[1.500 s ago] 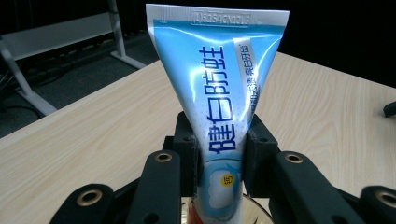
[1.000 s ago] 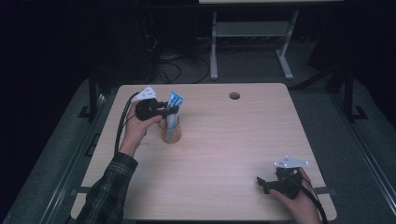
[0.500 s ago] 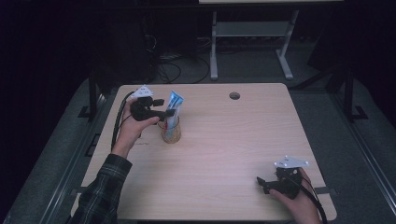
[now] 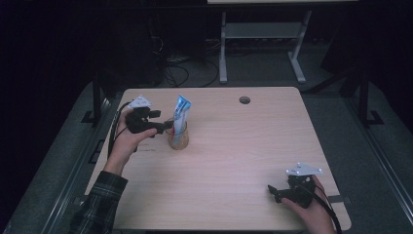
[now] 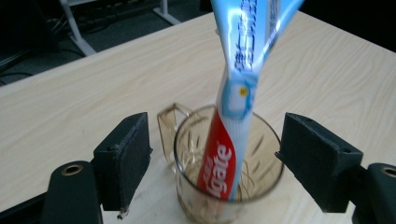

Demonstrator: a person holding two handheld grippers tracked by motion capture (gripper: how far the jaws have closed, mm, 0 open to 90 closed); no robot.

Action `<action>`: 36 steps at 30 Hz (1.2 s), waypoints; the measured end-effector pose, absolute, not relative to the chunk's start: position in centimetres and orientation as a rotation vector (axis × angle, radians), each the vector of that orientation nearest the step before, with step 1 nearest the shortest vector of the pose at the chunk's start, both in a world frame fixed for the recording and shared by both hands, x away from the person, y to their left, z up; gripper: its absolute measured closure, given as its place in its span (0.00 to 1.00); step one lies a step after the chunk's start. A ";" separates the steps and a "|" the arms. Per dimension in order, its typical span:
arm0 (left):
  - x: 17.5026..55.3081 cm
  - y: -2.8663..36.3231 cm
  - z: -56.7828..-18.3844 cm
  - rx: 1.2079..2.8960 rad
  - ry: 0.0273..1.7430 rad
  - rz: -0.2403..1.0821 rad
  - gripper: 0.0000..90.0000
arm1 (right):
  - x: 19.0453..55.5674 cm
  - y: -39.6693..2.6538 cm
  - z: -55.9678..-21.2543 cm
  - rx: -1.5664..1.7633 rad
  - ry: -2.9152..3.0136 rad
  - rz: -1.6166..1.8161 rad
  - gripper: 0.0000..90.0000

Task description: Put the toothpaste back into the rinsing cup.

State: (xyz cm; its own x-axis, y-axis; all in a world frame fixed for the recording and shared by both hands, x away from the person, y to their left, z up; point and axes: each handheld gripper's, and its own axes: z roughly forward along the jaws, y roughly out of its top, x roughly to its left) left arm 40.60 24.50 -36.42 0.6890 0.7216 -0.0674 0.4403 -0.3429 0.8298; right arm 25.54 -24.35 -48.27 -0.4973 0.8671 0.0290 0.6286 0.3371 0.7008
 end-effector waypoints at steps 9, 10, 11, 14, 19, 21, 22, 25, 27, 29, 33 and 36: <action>38.1 25.7 -36.9 2.036 0.915 0.383 0.24 | 25.5 -24.3 -48.3 1.327 2.257 0.947 0.02; 37.8 25.8 -37.0 2.042 0.915 0.383 0.24 | 25.6 -24.3 -48.3 1.326 2.257 0.946 0.02; 37.5 25.8 -37.1 2.054 0.917 0.385 0.24 | 25.6 -24.3 -48.3 1.327 2.257 0.946 0.02; 36.5 26.1 -37.4 2.080 0.918 0.393 0.24 | 25.5 -24.3 -48.3 1.327 2.257 0.946 0.02; 35.1 26.4 -38.3 2.109 0.915 0.388 0.23 | 25.5 -24.3 -48.3 1.326 2.257 0.946 0.02; 34.5 26.6 -38.8 2.107 0.917 0.380 0.22 | 25.5 -24.3 -48.3 1.326 2.257 0.946 0.02; 34.2 26.7 -39.0 2.118 0.914 0.381 0.22 | 25.5 -24.3 -48.3 1.327 2.257 0.946 0.02; 33.5 26.9 -39.5 2.139 0.921 0.393 0.22 | 25.5 -24.3 -48.3 1.326 2.257 0.946 0.02; 33.0 27.1 -39.7 2.142 0.920 0.398 0.22 | 25.5 -24.3 -48.3 1.326 2.257 0.946 0.02; 32.5 27.3 -39.9 2.154 0.919 0.401 0.22 | 25.5 -24.3 -48.3 1.327 2.256 0.947 0.02; 31.5 27.5 -40.2 2.161 0.923 0.404 0.22 | 25.5 -24.3 -48.3 1.327 2.256 0.946 0.02; 30.9 27.8 -40.5 2.171 0.925 0.407 0.22 | 25.5 -24.3 -48.3 1.327 2.256 0.947 0.02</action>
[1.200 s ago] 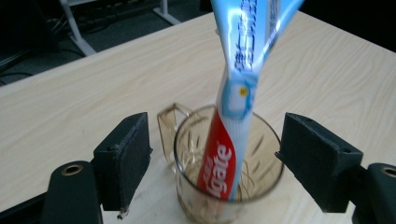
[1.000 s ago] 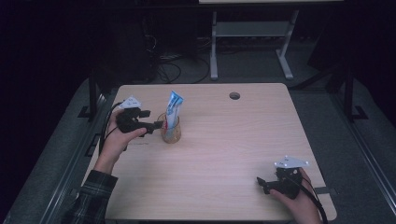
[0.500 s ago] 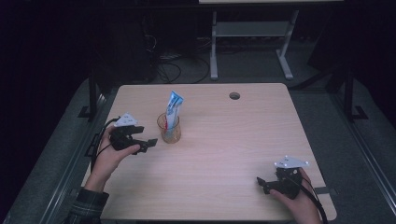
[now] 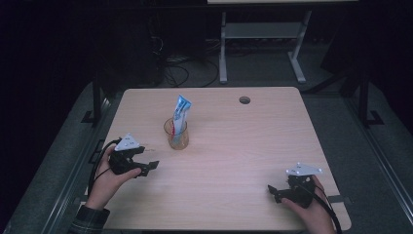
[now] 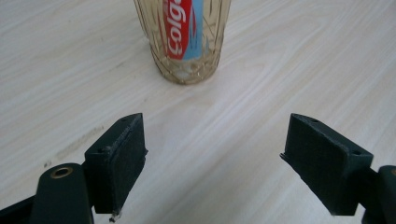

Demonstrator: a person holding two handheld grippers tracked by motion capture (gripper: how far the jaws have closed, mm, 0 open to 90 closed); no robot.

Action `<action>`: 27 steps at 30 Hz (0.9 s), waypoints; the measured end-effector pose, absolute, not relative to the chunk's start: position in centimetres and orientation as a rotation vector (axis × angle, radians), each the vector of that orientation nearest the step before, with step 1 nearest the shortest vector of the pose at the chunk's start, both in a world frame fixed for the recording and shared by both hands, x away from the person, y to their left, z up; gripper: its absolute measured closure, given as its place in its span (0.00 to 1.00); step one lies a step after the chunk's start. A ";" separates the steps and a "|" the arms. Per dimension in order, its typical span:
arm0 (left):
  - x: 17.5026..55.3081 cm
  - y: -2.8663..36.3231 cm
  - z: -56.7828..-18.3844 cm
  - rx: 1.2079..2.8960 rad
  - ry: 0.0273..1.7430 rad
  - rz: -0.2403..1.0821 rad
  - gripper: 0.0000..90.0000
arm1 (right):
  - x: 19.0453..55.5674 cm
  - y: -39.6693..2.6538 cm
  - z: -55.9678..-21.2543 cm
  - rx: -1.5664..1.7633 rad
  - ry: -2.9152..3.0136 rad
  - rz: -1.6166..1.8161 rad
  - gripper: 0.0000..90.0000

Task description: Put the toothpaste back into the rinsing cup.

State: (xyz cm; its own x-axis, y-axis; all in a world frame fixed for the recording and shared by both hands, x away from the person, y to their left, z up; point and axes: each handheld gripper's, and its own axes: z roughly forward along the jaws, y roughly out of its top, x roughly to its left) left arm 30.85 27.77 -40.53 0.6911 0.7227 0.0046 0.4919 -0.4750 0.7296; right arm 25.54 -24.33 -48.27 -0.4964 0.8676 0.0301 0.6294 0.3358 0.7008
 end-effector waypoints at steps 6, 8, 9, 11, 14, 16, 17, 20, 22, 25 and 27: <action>29.7 28.4 -41.7 2.182 0.946 0.419 0.22 | 25.5 -24.3 -48.3 1.327 2.256 0.947 0.02; 29.4 28.7 -42.2 2.189 0.963 0.414 0.22 | 25.5 -24.3 -48.3 1.327 2.256 0.946 0.02; 29.3 28.9 -42.4 2.191 0.969 0.408 0.22 | 25.5 -24.3 -48.3 1.328 2.257 0.947 0.02; 28.9 29.1 -42.9 2.197 0.978 0.401 0.22 | 25.5 -24.3 -48.3 1.326 2.257 0.946 0.02; 28.5 29.4 -43.6 2.208 0.994 0.393 0.22 | 25.5 -24.3 -48.3 1.327 2.256 0.947 0.02; 28.1 29.6 -44.0 2.212 1.009 0.392 0.22 | 25.5 -24.3 -48.3 1.328 2.256 0.947 0.02; 28.0 29.7 -44.2 2.215 1.014 0.389 0.22 | 25.5 -24.3 -48.3 1.328 2.256 0.946 0.02; 27.4 30.0 -44.8 2.221 1.033 0.393 0.22 | 25.5 -24.3 -48.3 1.327 2.256 0.947 0.02; 27.0 30.2 -45.1 2.234 1.037 0.397 0.22 | 25.5 -24.3 -48.3 1.327 2.256 0.947 0.02; 26.6 30.5 -45.5 2.254 1.057 0.427 0.21 | 25.5 -24.3 -48.3 1.326 2.256 0.947 0.02; 26.4 30.7 -45.7 2.263 1.071 0.446 0.21 | 25.5 -24.3 -48.3 1.325 2.257 0.947 0.02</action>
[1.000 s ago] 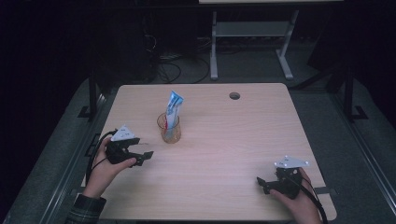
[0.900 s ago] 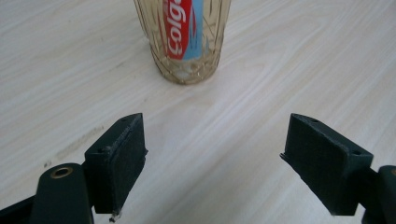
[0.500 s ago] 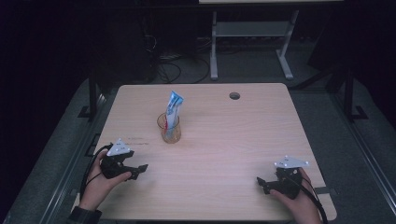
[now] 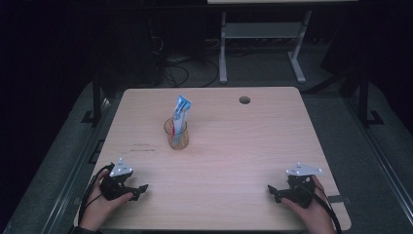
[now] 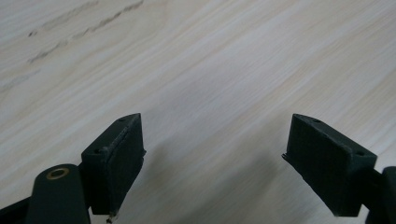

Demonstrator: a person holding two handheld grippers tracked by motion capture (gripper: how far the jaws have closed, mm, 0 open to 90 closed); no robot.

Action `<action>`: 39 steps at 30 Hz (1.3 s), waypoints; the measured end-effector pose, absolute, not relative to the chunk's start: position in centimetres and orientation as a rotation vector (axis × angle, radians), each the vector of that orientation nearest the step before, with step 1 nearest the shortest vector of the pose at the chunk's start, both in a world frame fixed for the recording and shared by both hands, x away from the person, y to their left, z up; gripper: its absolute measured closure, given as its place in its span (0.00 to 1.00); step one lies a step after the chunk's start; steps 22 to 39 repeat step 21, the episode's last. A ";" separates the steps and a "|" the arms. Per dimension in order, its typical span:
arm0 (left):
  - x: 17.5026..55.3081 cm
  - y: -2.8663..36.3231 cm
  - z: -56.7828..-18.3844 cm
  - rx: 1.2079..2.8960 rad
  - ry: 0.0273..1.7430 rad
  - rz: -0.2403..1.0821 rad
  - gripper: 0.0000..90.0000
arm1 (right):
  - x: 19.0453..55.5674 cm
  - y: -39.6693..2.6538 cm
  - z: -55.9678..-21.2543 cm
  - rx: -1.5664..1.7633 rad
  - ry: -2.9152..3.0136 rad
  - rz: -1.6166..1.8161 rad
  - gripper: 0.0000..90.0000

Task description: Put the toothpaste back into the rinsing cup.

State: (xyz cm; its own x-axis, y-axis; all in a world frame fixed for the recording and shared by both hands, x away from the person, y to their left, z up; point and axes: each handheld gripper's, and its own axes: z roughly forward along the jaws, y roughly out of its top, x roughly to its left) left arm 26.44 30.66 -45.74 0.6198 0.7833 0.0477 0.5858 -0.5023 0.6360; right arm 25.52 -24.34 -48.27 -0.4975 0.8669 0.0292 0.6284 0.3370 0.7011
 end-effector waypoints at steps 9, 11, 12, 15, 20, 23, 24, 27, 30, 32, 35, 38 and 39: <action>26.0 31.5 -46.5 2.213 1.107 0.429 0.20 | 25.5 -24.3 -48.3 1.325 2.257 0.946 0.02; 25.9 31.7 -46.7 2.196 1.098 0.435 0.17 | 25.5 -24.3 -48.3 1.326 2.256 0.947 0.02; 25.8 31.9 -46.8 2.190 1.086 0.435 0.17 | 25.5 -24.3 -48.3 1.326 2.257 0.946 0.02; 25.6 32.1 -47.0 2.172 1.066 0.442 0.16 | 25.5 -24.3 -48.3 1.326 2.256 0.947 0.02; 25.3 32.3 -47.4 2.138 1.050 0.460 0.15 | 25.5 -24.3 -48.3 1.326 2.256 0.946 0.02; 25.3 32.3 -47.4 2.138 1.050 0.460 0.15 | 25.5 -24.3 -48.3 1.325 2.257 0.946 0.02; 25.3 32.3 -47.4 2.138 1.050 0.460 0.15 | 25.5 -24.3 -48.3 1.325 2.257 0.946 0.02; 25.3 32.3 -47.4 2.138 1.050 0.460 0.15 | 25.5 -24.3 -48.3 1.325 2.257 0.946 0.02; 25.3 32.3 -47.4 2.138 1.050 0.460 0.15 | 25.5 -24.3 -48.3 1.325 2.257 0.946 0.02; 25.3 32.3 -47.4 2.138 1.050 0.460 0.15 | 25.5 -24.3 -48.3 1.325 2.257 0.946 0.02; 25.3 32.3 -47.4 2.138 1.050 0.460 0.15 | 25.5 -24.3 -48.3 1.325 2.257 0.946 0.02; 25.3 32.3 -47.4 2.138 1.050 0.460 0.15 | 25.5 -24.3 -48.3 1.325 2.257 0.946 0.02; 25.3 32.3 -47.4 2.138 1.050 0.460 0.15 | 25.5 -24.3 -48.3 1.325 2.257 0.946 0.02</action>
